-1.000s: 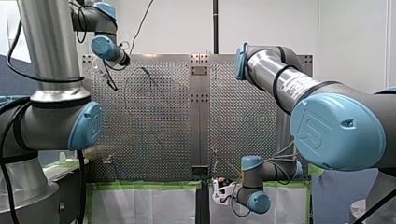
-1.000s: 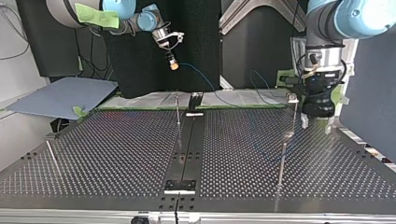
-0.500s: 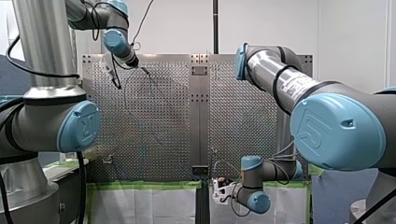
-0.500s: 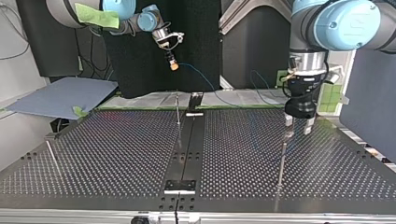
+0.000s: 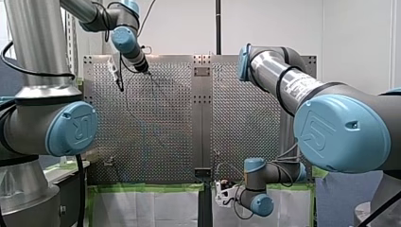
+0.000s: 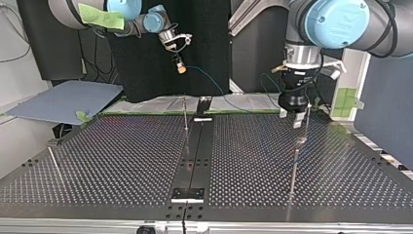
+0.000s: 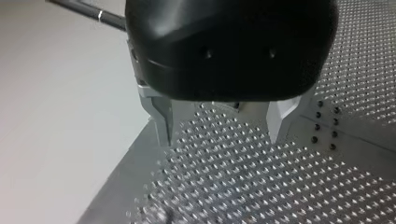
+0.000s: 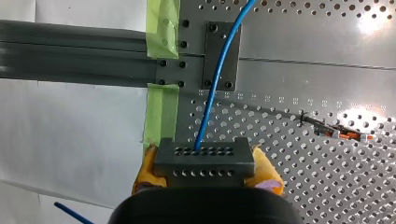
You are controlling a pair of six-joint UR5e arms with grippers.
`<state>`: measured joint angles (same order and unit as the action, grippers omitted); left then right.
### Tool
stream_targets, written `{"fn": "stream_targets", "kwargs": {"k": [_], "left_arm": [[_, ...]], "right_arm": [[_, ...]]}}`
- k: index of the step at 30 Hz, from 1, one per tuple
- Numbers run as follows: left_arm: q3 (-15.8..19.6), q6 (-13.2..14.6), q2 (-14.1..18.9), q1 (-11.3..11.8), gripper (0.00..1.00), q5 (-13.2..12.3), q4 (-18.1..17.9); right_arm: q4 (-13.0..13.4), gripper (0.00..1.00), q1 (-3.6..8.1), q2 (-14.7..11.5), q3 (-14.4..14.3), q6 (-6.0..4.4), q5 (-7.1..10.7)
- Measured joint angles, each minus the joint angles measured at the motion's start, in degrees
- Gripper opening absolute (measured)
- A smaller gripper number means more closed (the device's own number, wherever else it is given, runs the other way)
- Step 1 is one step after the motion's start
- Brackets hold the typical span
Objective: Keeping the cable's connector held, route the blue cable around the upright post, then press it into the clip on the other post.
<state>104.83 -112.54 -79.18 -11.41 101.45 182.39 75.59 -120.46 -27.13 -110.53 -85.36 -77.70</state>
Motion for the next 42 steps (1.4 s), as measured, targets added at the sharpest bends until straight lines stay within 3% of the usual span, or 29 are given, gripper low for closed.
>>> {"fn": "stream_targets", "kwargs": {"k": [11, 42], "left_arm": [[-4.5, 6.2, -1.0, 0.4, 0.99, 1.2, 1.5], [-4.8, 24.3, -1.7, 0.1, 0.99, 3.8, 2.7]], "right_arm": [[-0.1, 0.0, 0.0, 0.0, 0.0, 0.0, 0.17], [-0.1, 0.0, 0.0, 0.0, 0.0, 0.0, 0.27]]}}
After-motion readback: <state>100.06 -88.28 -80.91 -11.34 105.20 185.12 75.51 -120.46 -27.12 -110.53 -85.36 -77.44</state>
